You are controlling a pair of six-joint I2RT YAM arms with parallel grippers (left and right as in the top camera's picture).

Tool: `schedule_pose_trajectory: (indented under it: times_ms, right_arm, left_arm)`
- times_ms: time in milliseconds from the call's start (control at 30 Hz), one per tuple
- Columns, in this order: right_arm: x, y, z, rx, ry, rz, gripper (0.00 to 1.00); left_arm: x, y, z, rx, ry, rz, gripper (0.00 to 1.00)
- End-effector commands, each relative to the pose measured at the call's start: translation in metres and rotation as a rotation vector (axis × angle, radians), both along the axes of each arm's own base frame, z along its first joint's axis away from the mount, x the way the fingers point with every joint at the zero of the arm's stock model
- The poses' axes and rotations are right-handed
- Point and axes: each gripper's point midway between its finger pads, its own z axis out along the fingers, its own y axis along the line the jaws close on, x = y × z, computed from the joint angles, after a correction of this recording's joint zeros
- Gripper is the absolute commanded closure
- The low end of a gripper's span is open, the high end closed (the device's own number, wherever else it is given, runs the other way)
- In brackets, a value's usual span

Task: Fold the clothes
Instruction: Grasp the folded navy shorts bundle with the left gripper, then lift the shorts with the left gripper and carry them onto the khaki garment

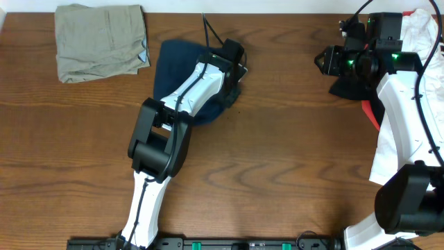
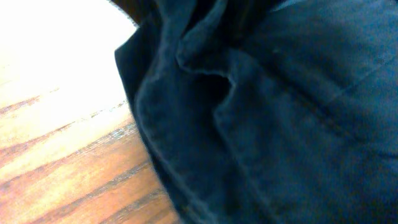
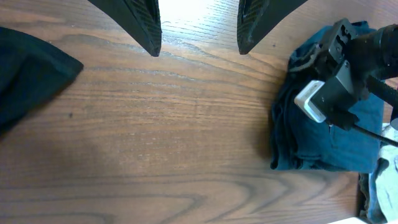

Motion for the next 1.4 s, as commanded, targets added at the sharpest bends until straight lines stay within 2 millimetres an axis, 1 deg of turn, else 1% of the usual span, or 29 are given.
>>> schedule_pose_trajectory:
  times_ms: [0,100,167,233,267,333,367,433,533,633,700,767,800,900,967,1000,1033,1100,1167,1267,1367]
  right_arm:
    - [-0.001,0.003,-0.003,-0.018,0.003,0.018,0.62]
    - [-0.001,0.003,-0.004,-0.018,0.005,0.018,0.62]
    - [-0.002,0.003,-0.004,-0.018,0.006,0.018,0.62]
    - [-0.002,0.003,-0.004,-0.018,0.007,0.019,0.62]
    - [-0.001,0.003,-0.004,-0.018,0.006,0.018,0.62]
    - [-0.001,0.003,-0.004,-0.018,0.005,0.018,0.62]
    - [-0.001,0.003,-0.004,-0.018,0.005,0.019,0.62]
    - [-0.001,0.003,-0.004,-0.018,0.005,0.018,0.62]
    - [-0.001,0.003,-0.004,-0.018,0.005,0.018,0.62]
    - [-0.001,0.003,-0.004,-0.018,0.006,0.018,0.61]
    - [-0.001,0.004,-0.004,-0.017,0.006,0.019,0.61]
    - [-0.002,0.004,-0.004,-0.017,0.008,0.019,0.61]
    - [-0.002,0.004,-0.004,-0.017,0.008,0.019,0.62]
    - [-0.002,0.004,-0.004,-0.017,0.009,0.018,0.62]
    - [-0.002,0.004,-0.005,-0.017,0.01,0.018,0.61]
    - [-0.003,0.004,-0.005,-0.017,0.011,0.018,0.61]
    - [-0.003,0.004,-0.005,-0.017,0.012,0.018,0.62]
    - [-0.003,0.004,-0.005,-0.016,0.016,0.018,0.61]
    - [-0.004,0.004,-0.006,-0.014,0.021,0.015,0.61]
    - [-0.005,0.005,-0.006,-0.01,0.029,0.013,0.62]
    - [-0.006,0.011,-0.007,-0.01,0.031,0.025,0.62]
  left_arm:
    - [-0.013,0.004,-0.032,0.03,0.076,-0.014,0.94]
    - [-0.012,0.006,-0.031,0.034,0.072,-0.01,0.94]
    - [-0.008,0.012,-0.025,0.062,0.05,0.0,0.94]
    - [0.0,0.023,-0.011,0.113,0.005,0.016,0.94]
    - [0.004,0.03,0.001,0.141,-0.025,0.029,0.94]
    - [0.015,0.042,0.028,0.19,-0.091,0.051,0.94]
    - [0.021,0.048,0.046,0.207,-0.133,0.068,0.94]
    - [0.033,0.059,0.082,0.221,-0.221,0.101,0.94]
    - [0.048,0.076,0.146,0.195,-0.36,0.15,0.94]
    - [0.058,0.095,0.198,0.148,-0.479,0.205,0.94]
    - [0.064,0.115,0.232,0.119,-0.564,0.258,0.94]
    - [0.067,0.134,0.257,0.101,-0.629,0.306,0.94]
    - [0.069,0.147,0.269,0.099,-0.66,0.33,0.94]
    - [0.072,0.178,0.288,0.125,-0.709,0.353,0.94]
    - [0.075,0.195,0.291,0.156,-0.72,0.349,0.94]
    - [0.077,0.208,0.292,0.184,-0.724,0.339,0.94]
    - [0.078,0.213,0.293,0.195,-0.727,0.335,0.94]
    - [0.083,0.23,0.295,0.23,-0.742,0.327,0.94]
    - [0.089,0.25,0.302,0.262,-0.775,0.329,0.94]
    - [0.096,0.282,0.316,0.302,-0.836,0.357,0.94]
    - [0.099,0.318,0.33,0.325,-0.897,0.416,0.93]
